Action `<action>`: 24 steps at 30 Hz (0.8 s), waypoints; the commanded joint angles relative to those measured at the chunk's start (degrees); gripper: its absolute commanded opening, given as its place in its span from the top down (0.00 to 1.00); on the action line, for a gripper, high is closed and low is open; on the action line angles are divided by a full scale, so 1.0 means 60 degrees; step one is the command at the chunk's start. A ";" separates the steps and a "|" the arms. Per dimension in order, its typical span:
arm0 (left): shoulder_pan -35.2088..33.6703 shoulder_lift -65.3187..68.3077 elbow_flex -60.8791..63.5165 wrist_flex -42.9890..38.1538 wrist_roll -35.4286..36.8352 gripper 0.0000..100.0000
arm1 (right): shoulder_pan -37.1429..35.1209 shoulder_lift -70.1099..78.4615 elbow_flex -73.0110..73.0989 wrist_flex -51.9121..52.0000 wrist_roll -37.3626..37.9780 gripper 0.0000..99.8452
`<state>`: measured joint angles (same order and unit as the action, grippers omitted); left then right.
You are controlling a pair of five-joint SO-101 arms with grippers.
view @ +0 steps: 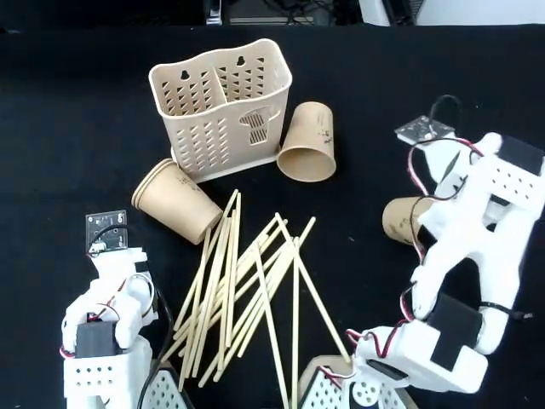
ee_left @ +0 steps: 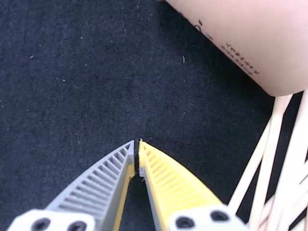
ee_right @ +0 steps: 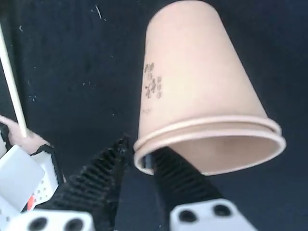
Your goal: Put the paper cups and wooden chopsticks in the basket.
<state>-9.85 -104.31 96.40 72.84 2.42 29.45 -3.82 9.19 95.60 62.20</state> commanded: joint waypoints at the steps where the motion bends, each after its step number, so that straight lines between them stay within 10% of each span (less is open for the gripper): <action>1: -0.0037 -0.0029 0.0139 0.0059 0.0000 0.97 | -0.0322 -0.0681 0.0168 -0.0249 -0.0132 0.84; 24: -0.0037 -0.0029 0.0139 0.0059 0.0000 0.97 | -0.2784 -0.3070 0.2440 -0.3062 -0.2418 0.83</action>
<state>-9.85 -104.31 96.40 72.84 2.42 12.48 -19.91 25.98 78.64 48.48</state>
